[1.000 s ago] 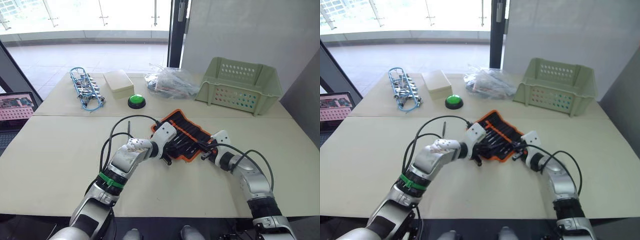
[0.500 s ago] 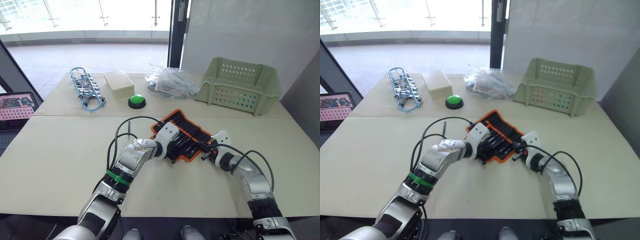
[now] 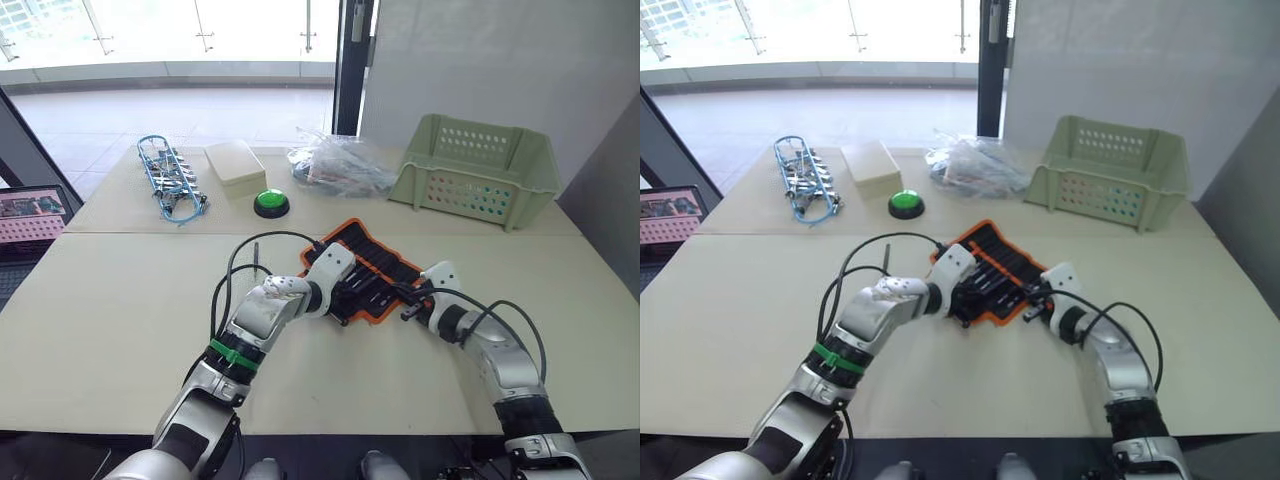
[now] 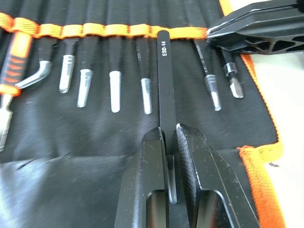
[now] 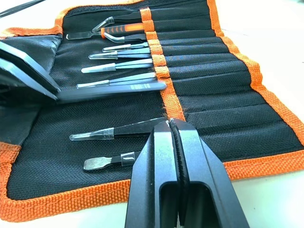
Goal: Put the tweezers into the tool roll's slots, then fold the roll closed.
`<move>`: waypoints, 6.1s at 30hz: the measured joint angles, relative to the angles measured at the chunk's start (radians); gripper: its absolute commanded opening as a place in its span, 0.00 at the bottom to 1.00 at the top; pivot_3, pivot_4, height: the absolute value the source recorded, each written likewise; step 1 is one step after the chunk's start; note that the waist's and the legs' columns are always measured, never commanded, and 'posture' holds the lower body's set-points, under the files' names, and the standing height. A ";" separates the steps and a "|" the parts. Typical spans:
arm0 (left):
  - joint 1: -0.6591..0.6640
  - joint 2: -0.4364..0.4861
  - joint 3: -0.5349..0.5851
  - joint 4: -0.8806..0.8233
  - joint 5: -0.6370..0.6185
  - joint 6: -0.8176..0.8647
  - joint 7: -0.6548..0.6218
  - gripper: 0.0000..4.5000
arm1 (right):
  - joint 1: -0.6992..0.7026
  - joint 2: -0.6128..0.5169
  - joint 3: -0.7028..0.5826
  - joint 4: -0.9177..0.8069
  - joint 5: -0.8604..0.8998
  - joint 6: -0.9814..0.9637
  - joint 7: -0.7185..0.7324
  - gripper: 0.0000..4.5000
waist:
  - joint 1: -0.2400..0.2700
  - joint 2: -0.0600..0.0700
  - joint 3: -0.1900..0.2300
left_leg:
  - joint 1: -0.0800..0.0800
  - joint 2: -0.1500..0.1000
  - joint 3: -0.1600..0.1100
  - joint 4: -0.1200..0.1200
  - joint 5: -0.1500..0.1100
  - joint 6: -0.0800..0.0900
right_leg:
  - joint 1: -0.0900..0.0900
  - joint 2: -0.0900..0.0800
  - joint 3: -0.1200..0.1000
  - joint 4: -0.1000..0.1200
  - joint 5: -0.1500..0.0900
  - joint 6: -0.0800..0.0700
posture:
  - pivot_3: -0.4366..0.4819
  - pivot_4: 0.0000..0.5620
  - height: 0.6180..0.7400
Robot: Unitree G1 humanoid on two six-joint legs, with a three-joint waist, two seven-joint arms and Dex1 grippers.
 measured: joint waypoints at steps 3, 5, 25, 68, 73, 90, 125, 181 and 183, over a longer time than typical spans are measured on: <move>0.001 0.011 0.006 -0.024 0.000 0.033 0.002 0.00 | 0.000 0.000 0.000 0.002 0.000 -0.001 -0.002 0.00 | 0.001 0.000 0.000 | 0.000 0.000 0.000 0.000 0.000 0.000 | 0.000 0.000 0.000 0.000 0.000 0.000 | 0.48 0.27 1.00; 0.003 0.011 0.007 -0.035 -0.001 0.045 0.005 0.00 | 0.000 0.001 0.000 0.002 0.000 -0.001 -0.002 0.00 | 0.000 0.000 0.000 | 0.000 0.000 0.000 0.000 0.000 0.000 | 0.000 0.000 0.000 0.000 0.000 0.000 | 0.48 0.27 1.00; 0.010 -0.039 -0.003 -0.042 0.001 0.065 0.035 0.00 | -0.008 0.008 0.000 0.015 0.000 -0.004 -0.004 0.00 | -0.001 0.000 0.000 | 0.000 0.000 0.000 0.000 0.000 0.000 | 0.001 0.000 0.000 0.000 0.000 0.000 | 0.48 0.27 1.00; -0.237 -0.260 0.083 0.593 0.114 -0.375 0.106 0.10 | -0.006 0.028 0.006 0.010 -0.002 -0.004 -0.015 0.00 | 0.000 0.000 0.000 | 0.001 -0.001 0.000 0.001 0.000 0.000 | 0.002 0.000 0.000 0.000 0.000 0.000 | 0.48 0.27 1.00; -0.165 -0.185 0.097 0.396 0.092 -0.264 0.045 0.48 | -0.009 0.034 0.008 0.015 -0.002 -0.008 -0.015 0.00 | -0.005 0.000 0.000 | 0.001 0.000 0.000 0.001 0.000 0.000 | 0.001 0.001 0.000 0.000 0.000 0.000 | 0.48 0.27 1.00; 0.105 0.143 0.359 -0.168 -0.053 -0.158 -0.029 0.99 | -0.039 0.030 0.011 0.041 -0.003 -0.007 0.004 0.00 | -0.009 0.001 0.000 | 0.001 0.001 0.000 0.000 0.000 0.000 | 0.000 0.001 0.001 0.001 0.000 0.000 | 0.48 0.27 1.00; 0.824 0.132 0.640 -0.441 -0.154 -0.546 0.146 0.99 | -0.116 0.037 0.035 0.152 -0.011 -0.027 0.076 0.00 | 0.002 0.001 -0.001 | 0.003 0.001 0.001 0.000 0.000 0.000 | 0.003 0.000 0.001 0.000 0.000 0.000 | 0.48 0.27 1.00; 0.135 -0.056 0.436 0.104 0.043 -0.258 0.558 0.01 | -0.067 0.086 0.008 -0.006 0.036 0.143 0.025 0.00 | 0.024 0.002 -0.002 | 0.002 -0.001 0.000 0.000 0.001 -0.001 | 0.002 -0.001 0.000 0.000 0.000 0.000 | 0.48 0.27 1.00; 0.146 -0.044 0.432 0.093 0.043 -0.266 0.547 0.01 | -0.067 0.080 0.005 -0.013 0.040 0.149 0.023 0.00 | 0.023 0.002 -0.002 | 0.001 -0.001 0.000 0.000 0.001 -0.001 | 0.001 -0.001 0.000 0.000 0.000 0.000 | 0.48 0.27 1.00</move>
